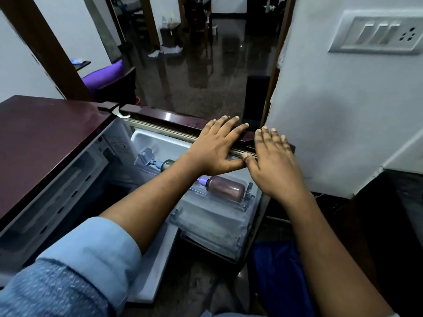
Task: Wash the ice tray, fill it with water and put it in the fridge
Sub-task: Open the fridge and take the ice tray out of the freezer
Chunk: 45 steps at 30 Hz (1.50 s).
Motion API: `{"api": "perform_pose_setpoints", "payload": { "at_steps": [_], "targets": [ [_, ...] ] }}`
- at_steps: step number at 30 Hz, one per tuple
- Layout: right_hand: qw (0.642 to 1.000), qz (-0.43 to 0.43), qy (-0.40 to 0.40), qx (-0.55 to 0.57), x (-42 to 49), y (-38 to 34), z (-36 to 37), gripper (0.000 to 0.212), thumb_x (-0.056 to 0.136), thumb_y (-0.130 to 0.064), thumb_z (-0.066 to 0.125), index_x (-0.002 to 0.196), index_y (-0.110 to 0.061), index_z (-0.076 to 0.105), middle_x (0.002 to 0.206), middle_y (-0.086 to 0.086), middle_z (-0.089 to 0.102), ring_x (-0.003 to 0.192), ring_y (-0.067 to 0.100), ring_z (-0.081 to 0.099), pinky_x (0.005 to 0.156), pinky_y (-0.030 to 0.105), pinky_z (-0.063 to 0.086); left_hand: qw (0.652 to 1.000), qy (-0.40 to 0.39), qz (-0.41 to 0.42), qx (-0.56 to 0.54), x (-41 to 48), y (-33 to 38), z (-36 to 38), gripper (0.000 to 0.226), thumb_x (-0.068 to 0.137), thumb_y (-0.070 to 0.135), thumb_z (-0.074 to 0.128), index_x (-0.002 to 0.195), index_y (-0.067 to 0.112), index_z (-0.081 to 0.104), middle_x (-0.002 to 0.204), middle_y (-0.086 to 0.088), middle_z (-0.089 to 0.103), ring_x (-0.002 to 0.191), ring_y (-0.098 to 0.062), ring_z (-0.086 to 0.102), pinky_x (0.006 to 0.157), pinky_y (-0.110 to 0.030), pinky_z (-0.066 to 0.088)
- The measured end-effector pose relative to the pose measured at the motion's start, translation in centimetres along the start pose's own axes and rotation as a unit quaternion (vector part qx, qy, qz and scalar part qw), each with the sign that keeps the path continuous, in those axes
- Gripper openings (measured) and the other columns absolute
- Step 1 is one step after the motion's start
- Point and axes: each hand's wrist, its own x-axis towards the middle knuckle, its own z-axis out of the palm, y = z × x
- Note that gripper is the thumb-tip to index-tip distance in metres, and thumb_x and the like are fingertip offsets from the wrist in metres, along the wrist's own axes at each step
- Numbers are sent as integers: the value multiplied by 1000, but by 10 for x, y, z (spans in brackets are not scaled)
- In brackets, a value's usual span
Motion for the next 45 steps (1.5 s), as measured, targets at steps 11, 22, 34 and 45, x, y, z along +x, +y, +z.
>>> {"api": "perform_pose_setpoints", "payload": {
  "at_steps": [11,22,34,45],
  "targets": [
    [999,-24,-6,30,63,44,4,73,102,-33,38,168,-12,14,176,7,10,163,21,2,129,37,-6,998,-38,-41,2,55,-4,10,116,76,90,25,169,22,20,177,-9,17,164,-37,8,131,-53,7],
    [998,-47,-8,35,110,70,14,78,96,-33,37,168,-16,14,176,5,9,163,21,1,127,36,-8,996,-42,-85,5,97,-11,25,105,90,81,49,170,24,13,178,-10,13,164,-36,3,131,-54,4],
    [997,-58,0,44,134,81,21,79,94,-34,38,168,-16,15,176,5,12,163,22,5,132,42,0,993,-40,-111,5,116,-17,34,105,89,83,46,170,26,13,178,-10,13,164,-36,2,131,-54,3],
    [997,-77,20,21,128,83,27,83,92,-42,34,168,-16,12,176,5,10,163,22,5,131,41,-2,996,-38,-83,16,108,-21,31,108,84,89,28,170,27,9,179,-10,3,165,-35,-4,131,-54,3]
  ]
}}
